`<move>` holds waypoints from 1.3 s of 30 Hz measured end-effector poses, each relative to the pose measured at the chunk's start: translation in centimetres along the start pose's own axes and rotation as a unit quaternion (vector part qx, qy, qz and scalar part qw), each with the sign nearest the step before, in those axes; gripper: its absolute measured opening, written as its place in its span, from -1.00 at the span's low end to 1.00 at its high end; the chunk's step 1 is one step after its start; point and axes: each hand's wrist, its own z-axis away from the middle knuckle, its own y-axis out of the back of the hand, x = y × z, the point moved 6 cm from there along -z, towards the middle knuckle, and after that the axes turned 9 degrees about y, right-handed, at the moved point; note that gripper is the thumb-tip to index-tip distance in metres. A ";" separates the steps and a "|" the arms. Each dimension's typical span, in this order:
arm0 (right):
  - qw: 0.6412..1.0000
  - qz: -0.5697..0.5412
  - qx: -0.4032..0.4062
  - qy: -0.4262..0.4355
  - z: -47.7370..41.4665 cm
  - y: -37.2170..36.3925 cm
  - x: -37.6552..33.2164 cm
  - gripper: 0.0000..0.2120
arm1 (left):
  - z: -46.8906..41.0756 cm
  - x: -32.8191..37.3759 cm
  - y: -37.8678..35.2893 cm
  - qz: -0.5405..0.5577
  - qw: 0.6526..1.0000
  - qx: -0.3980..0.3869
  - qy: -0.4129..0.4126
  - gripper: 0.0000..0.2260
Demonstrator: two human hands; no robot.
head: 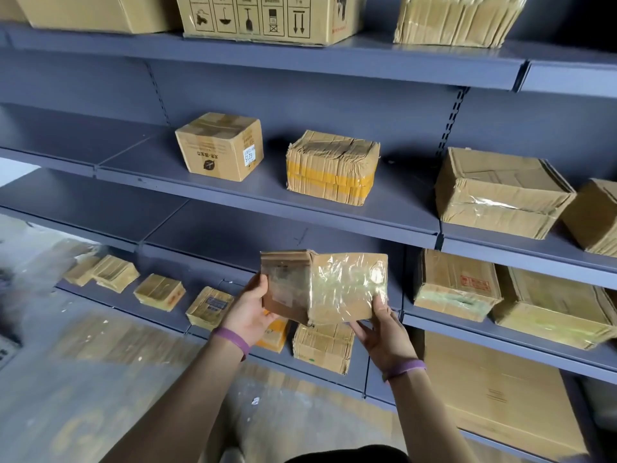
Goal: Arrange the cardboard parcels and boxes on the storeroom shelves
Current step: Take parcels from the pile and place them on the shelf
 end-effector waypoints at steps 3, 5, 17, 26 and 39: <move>1.000 -0.024 -0.003 0.013 0.7 0.0 -0.5 -0.58 | -0.8 -0.2 0.1 0.096 0.995 0.008 -0.014 -0.62; 0.999 -0.009 -0.023 0.025 1.1 0.0 -0.9 -0.70 | -1.3 -0.7 -0.2 0.141 0.990 -0.009 -0.005 -0.66; 0.988 0.026 0.024 0.151 2.9 0.5 -2.0 -0.73 | 3.1 -4.2 -5.8 0.286 0.945 -0.156 0.015 0.20; 0.981 0.091 -0.034 0.168 3.9 -0.5 -1.8 -0.46 | 2.5 -4.9 -4.0 0.293 0.955 -0.048 0.023 -0.71; 0.995 -0.013 -0.097 -0.017 2.6 -0.6 -0.5 -0.37 | 3.9 -4.3 -2.6 0.188 0.978 -0.066 0.055 -0.61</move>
